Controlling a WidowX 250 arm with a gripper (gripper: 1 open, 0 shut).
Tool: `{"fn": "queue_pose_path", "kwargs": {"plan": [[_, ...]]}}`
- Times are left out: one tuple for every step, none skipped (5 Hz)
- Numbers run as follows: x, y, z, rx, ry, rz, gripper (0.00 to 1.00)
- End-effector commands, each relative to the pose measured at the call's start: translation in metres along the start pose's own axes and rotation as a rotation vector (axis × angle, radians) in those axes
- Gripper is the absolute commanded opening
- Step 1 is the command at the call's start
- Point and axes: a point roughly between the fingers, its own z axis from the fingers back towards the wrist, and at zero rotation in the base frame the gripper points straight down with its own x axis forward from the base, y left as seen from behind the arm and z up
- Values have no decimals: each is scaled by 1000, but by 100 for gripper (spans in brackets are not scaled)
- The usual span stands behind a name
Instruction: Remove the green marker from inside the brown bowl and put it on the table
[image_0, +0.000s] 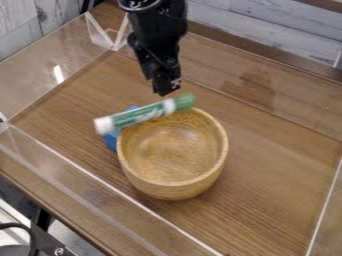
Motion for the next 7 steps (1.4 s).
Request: {"fn": "queue_pose_path", "kwargs": {"plan": [[13,18,12,45,-40,-5,0],[7,6,11,28,-43,-67,100],[6,0,5,9,-44,-125,100],[-2,-10,0,-5,-46,-179,100],[-2,-16,-9,-19,-49,-227,100],[-7,-22,-17,-30,-48,-237,100],[-7,-27,-26,-41,-49,-255,100]]}}
